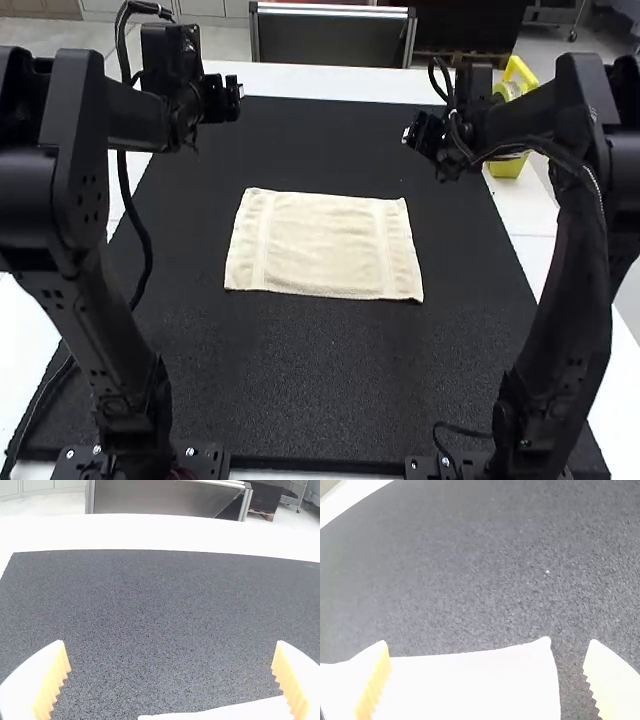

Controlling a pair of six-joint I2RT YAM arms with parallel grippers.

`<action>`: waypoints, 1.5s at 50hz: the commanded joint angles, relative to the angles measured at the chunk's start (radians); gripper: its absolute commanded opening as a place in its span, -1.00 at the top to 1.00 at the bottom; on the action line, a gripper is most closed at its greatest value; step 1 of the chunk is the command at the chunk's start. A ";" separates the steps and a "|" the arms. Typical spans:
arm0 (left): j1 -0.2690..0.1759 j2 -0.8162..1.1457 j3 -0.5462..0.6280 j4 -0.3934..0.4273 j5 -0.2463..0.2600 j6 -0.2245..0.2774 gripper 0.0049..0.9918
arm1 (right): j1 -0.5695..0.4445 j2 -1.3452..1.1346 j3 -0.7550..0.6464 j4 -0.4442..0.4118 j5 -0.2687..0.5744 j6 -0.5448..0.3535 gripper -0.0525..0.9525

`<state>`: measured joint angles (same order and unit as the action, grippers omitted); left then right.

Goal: Fold the towel.

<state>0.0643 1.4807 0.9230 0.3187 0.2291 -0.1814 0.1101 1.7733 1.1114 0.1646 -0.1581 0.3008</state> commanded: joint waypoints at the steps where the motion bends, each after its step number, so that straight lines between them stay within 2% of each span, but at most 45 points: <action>1: -0.006 0.000 -0.030 0.025 0.007 -0.004 -0.93 | 0.002 0.003 0.004 0.019 0.022 -0.022 -0.89; 10: -0.009 0.075 -0.021 0.080 0.004 -0.004 -0.93 | -0.003 0.029 0.010 0.027 0.028 -0.029 -0.89; 17: -0.024 0.124 0.022 0.079 0.001 -0.004 -0.92 | -0.001 0.035 0.021 0.029 0.028 -0.031 -0.89; 26: -0.052 0.121 0.066 0.010 0.001 -0.006 -0.93 | 0.003 0.032 0.038 0.023 0.026 -0.029 -0.89; 36: -0.037 0.043 0.051 -0.038 -0.011 -0.007 -0.93 | 0.007 0.002 0.047 0.009 0.025 -0.017 -0.89; 43: -0.009 -0.003 0.007 -0.040 -0.001 -0.035 -0.93 | 0.013 -0.031 0.039 -0.004 0.025 -0.014 -0.89; 51: -0.006 -0.002 -0.032 -0.038 0.038 -0.046 -0.93 | 0.014 -0.031 0.025 -0.004 0.025 -0.014 -0.89; 57: -0.011 0.026 -0.042 -0.023 0.056 -0.052 -0.93 | 0.014 -0.014 0.010 0.003 0.025 -0.014 -0.89; 66: -0.015 0.066 -0.033 0.006 0.058 -0.053 -0.93 | 0.014 0.014 0.013 0.015 0.025 -0.015 -0.89; 75: -0.057 0.107 -0.010 0.025 0.058 -0.052 -0.93 | 0.014 0.037 0.025 0.018 0.025 -0.017 -0.89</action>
<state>0.0357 1.5723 0.8795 0.3279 0.2668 -0.2260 0.1162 1.7912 1.1172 0.1749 -0.1444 0.2840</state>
